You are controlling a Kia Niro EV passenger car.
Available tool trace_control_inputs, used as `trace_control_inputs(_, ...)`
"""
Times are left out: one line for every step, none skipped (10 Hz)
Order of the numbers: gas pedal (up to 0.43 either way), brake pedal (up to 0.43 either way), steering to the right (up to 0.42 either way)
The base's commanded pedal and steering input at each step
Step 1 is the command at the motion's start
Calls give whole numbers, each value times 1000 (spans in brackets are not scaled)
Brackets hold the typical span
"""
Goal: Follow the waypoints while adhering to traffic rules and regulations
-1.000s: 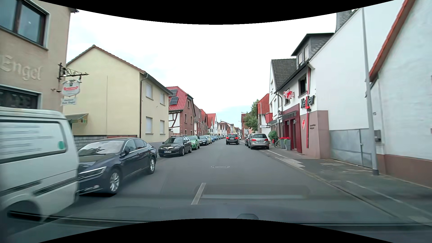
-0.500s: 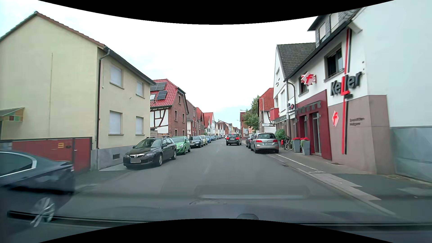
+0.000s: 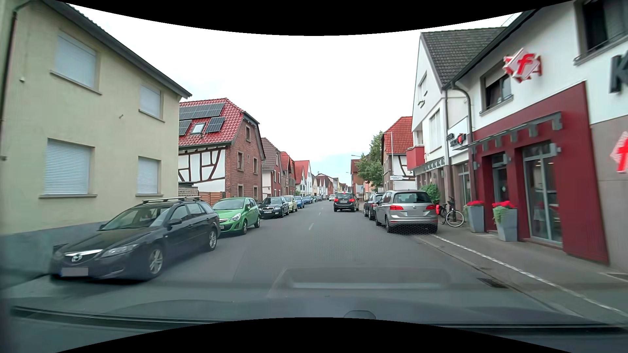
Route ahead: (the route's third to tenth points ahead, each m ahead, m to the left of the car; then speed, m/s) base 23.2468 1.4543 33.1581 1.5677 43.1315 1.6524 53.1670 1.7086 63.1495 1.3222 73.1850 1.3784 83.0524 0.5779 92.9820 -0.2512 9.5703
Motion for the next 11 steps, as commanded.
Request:
trace_control_inputs(67,0,-16)
trace_control_inputs(67,0,-16)
trace_control_inputs(67,0,-16)
trace_control_inputs(67,0,-16)
trace_control_inputs(67,0,-15)
trace_control_inputs(67,0,-15)
trace_control_inputs(67,0,-15)
trace_control_inputs(67,0,-14)
trace_control_inputs(67,0,-13)
trace_control_inputs(67,0,-12)
trace_control_inputs(67,0,-10)
